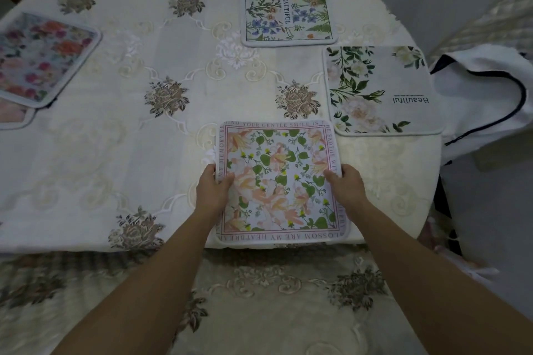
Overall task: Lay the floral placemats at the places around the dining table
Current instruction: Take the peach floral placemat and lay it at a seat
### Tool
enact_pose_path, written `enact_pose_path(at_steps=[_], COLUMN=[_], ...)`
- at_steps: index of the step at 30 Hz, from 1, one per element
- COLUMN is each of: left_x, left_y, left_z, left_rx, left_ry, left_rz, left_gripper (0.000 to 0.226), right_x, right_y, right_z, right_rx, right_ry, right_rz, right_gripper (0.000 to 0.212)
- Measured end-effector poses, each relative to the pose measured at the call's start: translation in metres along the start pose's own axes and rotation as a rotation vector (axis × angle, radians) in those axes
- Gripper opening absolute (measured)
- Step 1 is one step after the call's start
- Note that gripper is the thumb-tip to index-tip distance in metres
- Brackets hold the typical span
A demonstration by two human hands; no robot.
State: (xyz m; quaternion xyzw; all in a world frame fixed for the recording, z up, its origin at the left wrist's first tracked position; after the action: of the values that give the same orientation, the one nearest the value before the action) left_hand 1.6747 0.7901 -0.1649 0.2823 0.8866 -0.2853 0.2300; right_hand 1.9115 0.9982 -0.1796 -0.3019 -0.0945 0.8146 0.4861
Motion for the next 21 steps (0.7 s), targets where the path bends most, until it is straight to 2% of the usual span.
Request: enact_pose_path(at_steps=[5, 10, 14, 16, 18, 19, 21], left_x=[-0.001, -0.001, -0.004, -0.008, -0.014, -0.017, -0.019], left_y=[-0.001, -0.002, -0.005, -0.006, 0.005, 0.016, 0.044], left_z=[-0.001, -0.002, -0.004, -0.009, -0.019, -0.023, -0.026], left_rx=[0.105, 0.391, 0.672, 0.802, 0.869, 0.891, 0.936], left_ry=[0.019, 0.094, 0.146, 0.18, 0.322, 0.416, 0.565], left_rz=[-0.051, -0.155, -0.274, -0.36, -0.381, -0.352, -0.225], left_gripper=[0.024, 0.031, 0.052, 0.061, 0.058, 0.057, 0.058], right_x=[-0.003, -0.007, -0.011, -0.015, -0.02, -0.022, -0.022], right_y=[-0.003, -0.012, -0.017, -0.017, -0.005, 0.007, 0.038], right_z=[0.003, 0.004, 0.006, 0.014, 0.029, 0.034, 0.042], right_rx=[-0.06, -0.217, -0.443, -0.588, -0.716, -0.744, -0.743], right_ry=[-0.009, -0.076, -0.154, -0.29, -0.57, -0.676, -0.753], right_rz=[-0.045, -0.11, -0.121, -0.176, -0.208, -0.18, -0.063], right_gripper=[0.025, 0.038, 0.05, 0.049, 0.035, 0.031, 0.038])
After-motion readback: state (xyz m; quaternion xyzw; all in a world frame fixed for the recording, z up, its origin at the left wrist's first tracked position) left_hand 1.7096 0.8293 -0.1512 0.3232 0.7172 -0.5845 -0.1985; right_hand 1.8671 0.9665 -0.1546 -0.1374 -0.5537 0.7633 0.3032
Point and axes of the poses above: each hand's wrist, its own x-axis towards the middle knuckle, its own y-axis out of the palm, z = x × y, the point moved 6 cm from there along x, towards the middle knuckle, and after that the axes turned 10 degrees about -y, right-handed, at the moved point
